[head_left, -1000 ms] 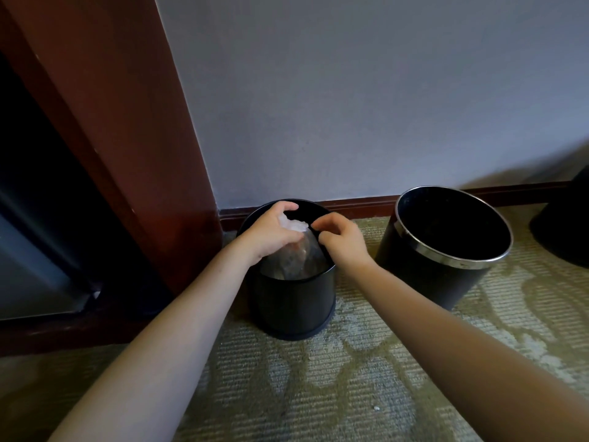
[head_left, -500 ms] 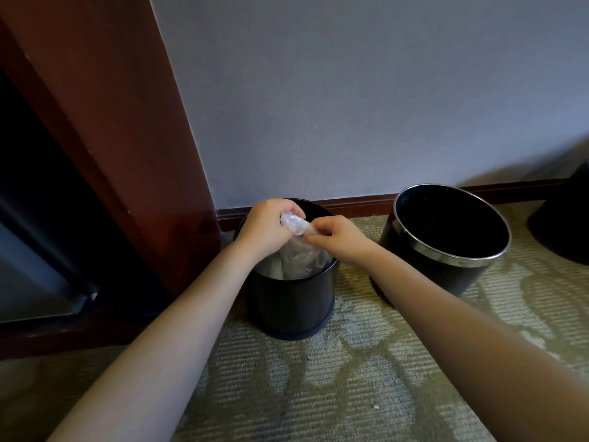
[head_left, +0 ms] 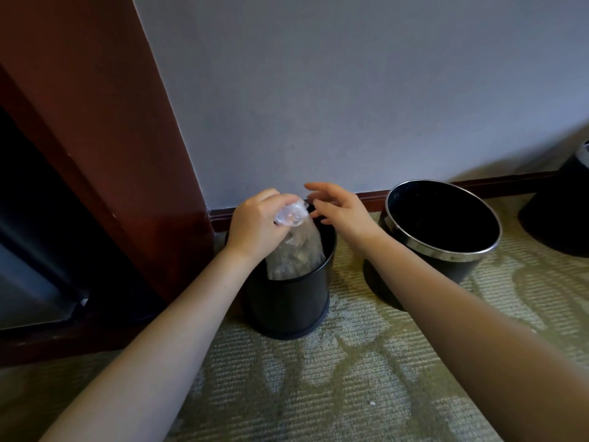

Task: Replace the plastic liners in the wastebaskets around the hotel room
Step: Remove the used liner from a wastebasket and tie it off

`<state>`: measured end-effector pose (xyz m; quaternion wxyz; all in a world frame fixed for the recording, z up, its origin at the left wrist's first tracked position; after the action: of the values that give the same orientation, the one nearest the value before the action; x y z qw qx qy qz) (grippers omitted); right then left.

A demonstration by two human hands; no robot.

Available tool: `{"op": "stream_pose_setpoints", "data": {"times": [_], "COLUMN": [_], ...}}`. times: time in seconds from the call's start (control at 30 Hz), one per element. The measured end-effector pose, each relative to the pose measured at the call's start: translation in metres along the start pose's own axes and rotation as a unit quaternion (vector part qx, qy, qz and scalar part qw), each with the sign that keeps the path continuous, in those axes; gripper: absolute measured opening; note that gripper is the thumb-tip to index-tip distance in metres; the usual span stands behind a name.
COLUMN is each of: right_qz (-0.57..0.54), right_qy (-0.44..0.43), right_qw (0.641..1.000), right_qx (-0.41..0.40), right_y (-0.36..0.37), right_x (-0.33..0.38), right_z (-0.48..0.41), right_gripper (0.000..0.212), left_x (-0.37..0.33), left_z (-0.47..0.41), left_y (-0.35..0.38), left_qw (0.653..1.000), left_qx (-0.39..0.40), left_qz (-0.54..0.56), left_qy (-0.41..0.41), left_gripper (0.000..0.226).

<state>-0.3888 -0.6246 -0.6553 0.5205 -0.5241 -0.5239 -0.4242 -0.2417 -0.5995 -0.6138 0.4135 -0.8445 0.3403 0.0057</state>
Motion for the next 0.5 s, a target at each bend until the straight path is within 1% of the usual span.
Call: {"op": "stream_pose_setpoints", "data": {"times": [0.07, 0.13, 0.27, 0.33, 0.37, 0.4, 0.47, 0.5], "right_qz": [0.025, 0.062, 0.109, 0.154, 0.2, 0.26, 0.368, 0.406], "right_qy": [-0.008, -0.021, -0.039, -0.048, -0.07, -0.108, -0.213, -0.26], "right_qw": [0.999, 0.997, 0.993, 0.987, 0.977, 0.959, 0.904, 0.876], "right_qx": [0.037, 0.052, 0.024, -0.002, -0.015, -0.026, -0.039, -0.039], "right_y": [0.007, 0.01, 0.005, 0.002, 0.002, 0.003, 0.009, 0.012], "right_x": [0.003, 0.003, 0.007, 0.01, 0.014, 0.02, 0.036, 0.04], "right_z": [0.001, 0.001, 0.0, 0.0, 0.0, 0.001, 0.007, 0.011], "right_gripper": [0.035, 0.036, 0.025, 0.019, 0.018, 0.017, 0.018, 0.017], "left_x": [-0.008, -0.014, -0.007, -0.003, -0.002, -0.002, 0.001, 0.004], "left_z": [0.0, 0.0, 0.004, 0.005, 0.006, 0.006, 0.007, 0.008], "left_y": [0.001, 0.002, 0.003, 0.003, 0.003, 0.003, 0.006, 0.008], "left_qw": [1.0, 0.999, 0.999, 0.999, 0.999, 0.998, 0.997, 0.996], "left_qx": [0.007, 0.019, 0.021, 0.033, 0.034, 0.035, 0.039, 0.04], "left_qz": [0.005, 0.009, -0.034, -0.04, -0.042, -0.045, -0.062, -0.076], "left_qy": [0.022, 0.026, 0.001, -0.012, -0.008, 0.002, 0.026, 0.037], "left_gripper": [0.026, 0.031, 0.025, 0.02, 0.018, 0.019, 0.03, 0.033]}}
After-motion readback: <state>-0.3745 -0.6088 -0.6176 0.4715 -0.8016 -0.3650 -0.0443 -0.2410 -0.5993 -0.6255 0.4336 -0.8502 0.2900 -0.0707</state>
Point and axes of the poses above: each hand's wrist, its own z-axis away from the middle knuckle, its own y-axis out of the palm, x = y × z, the point moved 8 cm from there along -z, towards the middle knuckle, and after that the axes turned 6 degrees about -z, right-handed, at the moved point
